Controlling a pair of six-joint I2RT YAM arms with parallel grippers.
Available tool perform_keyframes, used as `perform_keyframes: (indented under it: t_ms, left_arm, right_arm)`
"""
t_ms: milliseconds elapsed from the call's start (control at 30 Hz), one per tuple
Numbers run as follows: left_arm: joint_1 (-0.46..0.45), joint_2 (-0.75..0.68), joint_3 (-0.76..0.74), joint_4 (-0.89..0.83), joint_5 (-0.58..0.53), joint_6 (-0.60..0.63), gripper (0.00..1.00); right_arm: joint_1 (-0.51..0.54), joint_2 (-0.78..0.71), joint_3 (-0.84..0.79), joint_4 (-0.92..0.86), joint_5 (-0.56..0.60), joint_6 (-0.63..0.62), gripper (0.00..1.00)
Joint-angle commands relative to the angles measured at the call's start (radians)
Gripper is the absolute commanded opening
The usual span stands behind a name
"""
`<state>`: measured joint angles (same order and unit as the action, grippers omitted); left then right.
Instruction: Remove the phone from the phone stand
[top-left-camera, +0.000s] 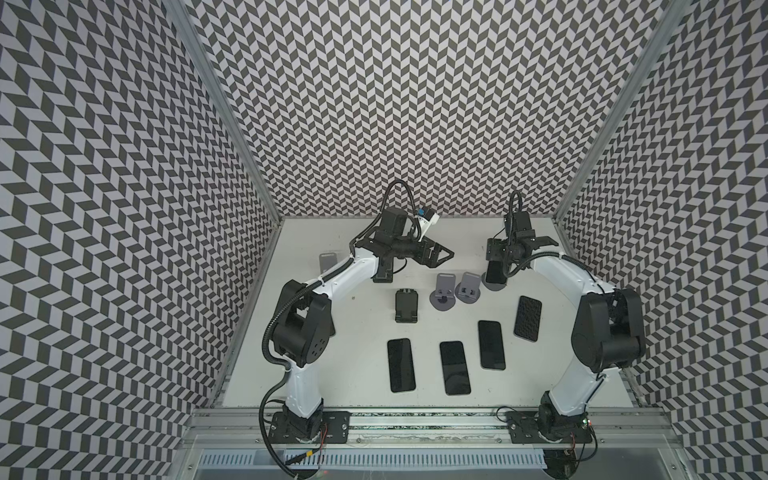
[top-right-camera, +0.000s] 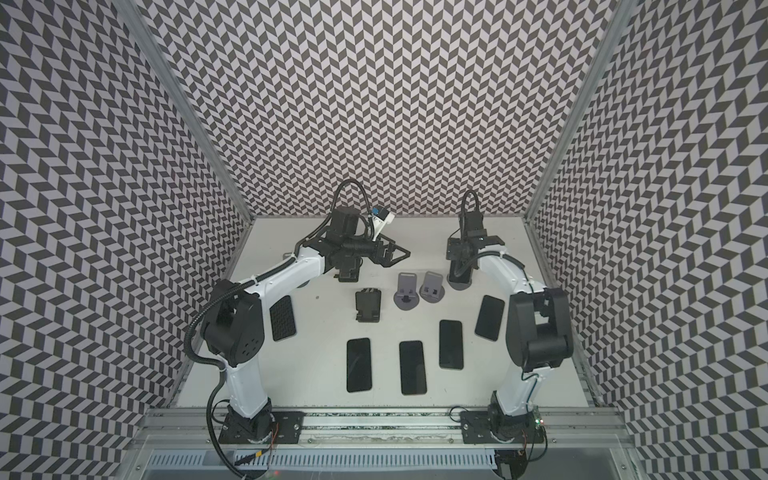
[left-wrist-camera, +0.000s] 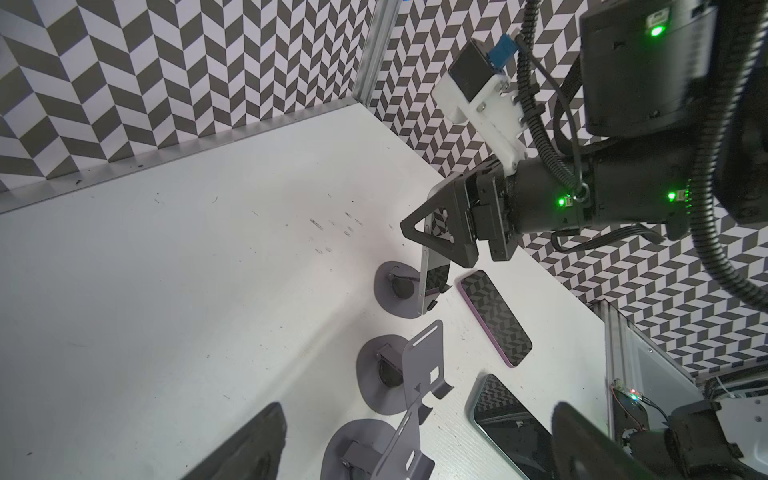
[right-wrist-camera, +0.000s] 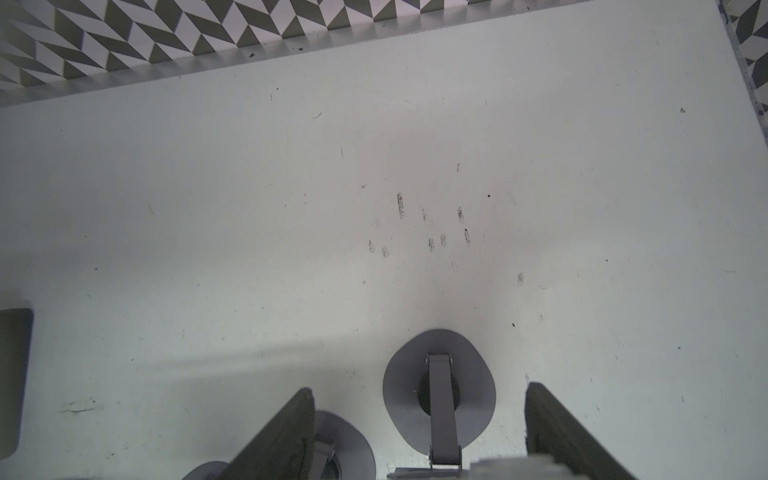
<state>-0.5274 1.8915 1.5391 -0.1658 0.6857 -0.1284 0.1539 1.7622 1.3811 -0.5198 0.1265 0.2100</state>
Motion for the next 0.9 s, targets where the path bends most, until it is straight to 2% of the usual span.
perform_keyframes:
  t_ms: [0,200,667,867]
  left_arm:
    - [0.005,0.006,0.01,-0.004,-0.004,0.004,1.0]
    - [0.003,-0.004,0.008,-0.003,-0.004,0.001,1.0]
    - [-0.02,-0.042,-0.007,-0.005,-0.024,0.023,1.0]
    - [-0.026,-0.062,-0.01,-0.009,-0.039,0.032,1.0]
  right_arm:
    - [-0.004,-0.035,0.033,-0.002,0.013,0.002,0.74]
    - [-0.004,-0.065,0.044,-0.012,0.007,0.021,0.67]
    - [-0.003,-0.127,0.059,-0.051,0.007,0.02,0.64]
    - [-0.004,-0.143,0.097,-0.086,0.023,0.058,0.63]
